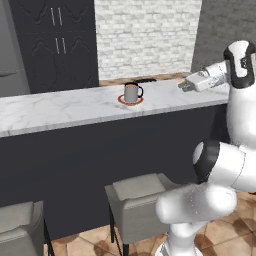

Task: Pick the cup of tea, navigate to the dining table, and place it on the saucer.

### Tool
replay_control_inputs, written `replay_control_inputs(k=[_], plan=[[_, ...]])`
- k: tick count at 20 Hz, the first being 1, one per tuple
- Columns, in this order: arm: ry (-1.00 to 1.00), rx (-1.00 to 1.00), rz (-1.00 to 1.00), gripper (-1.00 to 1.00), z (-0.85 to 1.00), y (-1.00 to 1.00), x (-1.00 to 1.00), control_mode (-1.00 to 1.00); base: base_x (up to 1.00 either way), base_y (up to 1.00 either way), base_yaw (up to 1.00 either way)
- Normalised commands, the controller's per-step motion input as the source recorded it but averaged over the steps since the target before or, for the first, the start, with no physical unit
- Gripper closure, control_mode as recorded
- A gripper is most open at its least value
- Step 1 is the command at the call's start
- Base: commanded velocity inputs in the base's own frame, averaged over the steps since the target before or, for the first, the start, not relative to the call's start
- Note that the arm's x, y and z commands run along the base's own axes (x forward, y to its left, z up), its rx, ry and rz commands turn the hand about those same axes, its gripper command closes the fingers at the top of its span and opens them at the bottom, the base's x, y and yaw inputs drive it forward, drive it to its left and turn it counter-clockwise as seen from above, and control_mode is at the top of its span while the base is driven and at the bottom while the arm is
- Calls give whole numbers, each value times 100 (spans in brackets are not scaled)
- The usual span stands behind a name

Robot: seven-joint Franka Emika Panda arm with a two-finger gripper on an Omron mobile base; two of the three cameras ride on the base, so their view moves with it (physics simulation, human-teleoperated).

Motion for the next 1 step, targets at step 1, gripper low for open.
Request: replay_control_inputs(k=[1], plan=[[8, -31, -14, -100, -20, 0, -71, -100, 0, 0, 0]])
